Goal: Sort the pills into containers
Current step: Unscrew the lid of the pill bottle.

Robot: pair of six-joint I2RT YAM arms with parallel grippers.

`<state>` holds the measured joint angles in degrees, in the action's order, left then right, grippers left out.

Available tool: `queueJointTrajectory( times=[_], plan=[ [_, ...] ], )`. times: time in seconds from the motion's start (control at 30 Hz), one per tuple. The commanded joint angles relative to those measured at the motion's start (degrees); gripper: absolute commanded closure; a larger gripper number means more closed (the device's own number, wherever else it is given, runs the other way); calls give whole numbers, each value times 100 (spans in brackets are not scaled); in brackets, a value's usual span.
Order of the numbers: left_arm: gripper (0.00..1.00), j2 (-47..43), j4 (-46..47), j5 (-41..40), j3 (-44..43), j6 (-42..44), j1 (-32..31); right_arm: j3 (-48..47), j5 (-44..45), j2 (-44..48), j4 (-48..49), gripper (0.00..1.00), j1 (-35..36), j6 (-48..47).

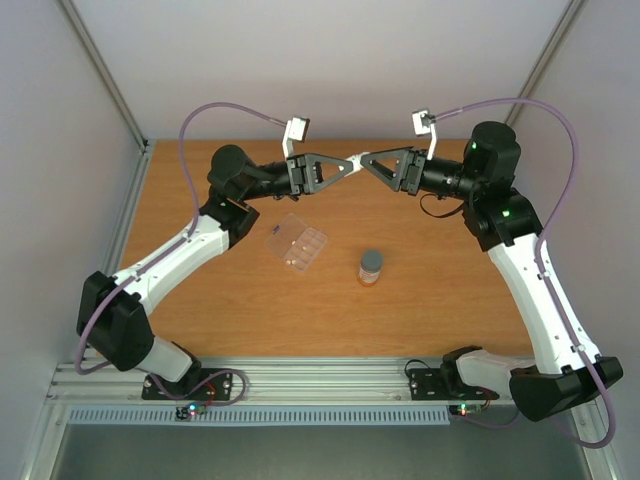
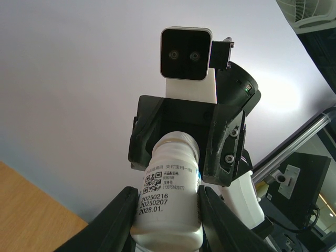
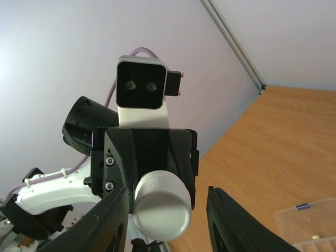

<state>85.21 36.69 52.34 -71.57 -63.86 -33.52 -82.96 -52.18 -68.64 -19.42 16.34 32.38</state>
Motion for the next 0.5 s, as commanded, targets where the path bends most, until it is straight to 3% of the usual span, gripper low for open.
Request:
queueJointTrajectory(
  times=[0.0,0.27,0.47],
  plan=[
    [100,130,20,54,-228,178,-41,-194,-58,-37,-27,60,-8,7],
    [100,134,-59,7,-234,265,-40,-364,-27,-127,-237,79,-8,-197],
    [100,131,-25,-27,-229,268,-41,-405,28,-135,-391,83,-8,-438]
  ],
)
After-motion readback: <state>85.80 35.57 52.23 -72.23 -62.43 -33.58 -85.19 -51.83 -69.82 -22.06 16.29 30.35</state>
